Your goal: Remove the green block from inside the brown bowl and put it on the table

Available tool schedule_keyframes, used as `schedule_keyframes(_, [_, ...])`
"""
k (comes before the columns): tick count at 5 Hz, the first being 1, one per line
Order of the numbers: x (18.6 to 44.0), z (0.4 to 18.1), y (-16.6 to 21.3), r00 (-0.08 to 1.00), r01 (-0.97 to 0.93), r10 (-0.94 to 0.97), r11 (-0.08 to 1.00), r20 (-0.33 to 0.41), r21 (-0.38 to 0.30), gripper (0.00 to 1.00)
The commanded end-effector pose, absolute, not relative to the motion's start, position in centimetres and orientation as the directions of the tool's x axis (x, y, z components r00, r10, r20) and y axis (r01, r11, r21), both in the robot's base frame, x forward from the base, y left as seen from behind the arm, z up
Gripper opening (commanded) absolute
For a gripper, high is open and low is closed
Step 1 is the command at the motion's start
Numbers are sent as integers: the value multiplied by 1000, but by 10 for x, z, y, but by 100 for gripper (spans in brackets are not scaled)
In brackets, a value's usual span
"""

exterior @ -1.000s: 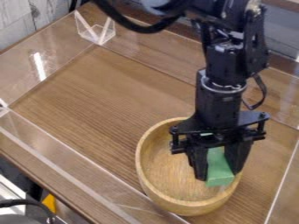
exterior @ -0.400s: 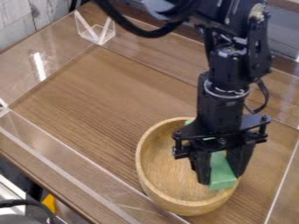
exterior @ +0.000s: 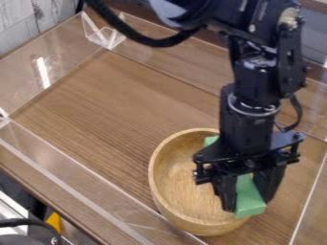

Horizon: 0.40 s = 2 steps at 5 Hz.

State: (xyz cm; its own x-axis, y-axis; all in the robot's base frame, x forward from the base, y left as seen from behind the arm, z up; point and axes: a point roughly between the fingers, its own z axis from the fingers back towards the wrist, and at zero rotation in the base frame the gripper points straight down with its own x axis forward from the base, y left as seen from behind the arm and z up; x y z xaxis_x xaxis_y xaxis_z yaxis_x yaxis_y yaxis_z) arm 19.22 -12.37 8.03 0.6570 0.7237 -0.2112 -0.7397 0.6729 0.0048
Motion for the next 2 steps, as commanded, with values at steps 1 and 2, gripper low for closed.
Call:
schedule_keyframes(1, [201,93,-134,680,-726,707,686,-192,-44,0])
schedule_keyframes(2, [204,96,-128,686,-722,704,690,-185,-51,0])
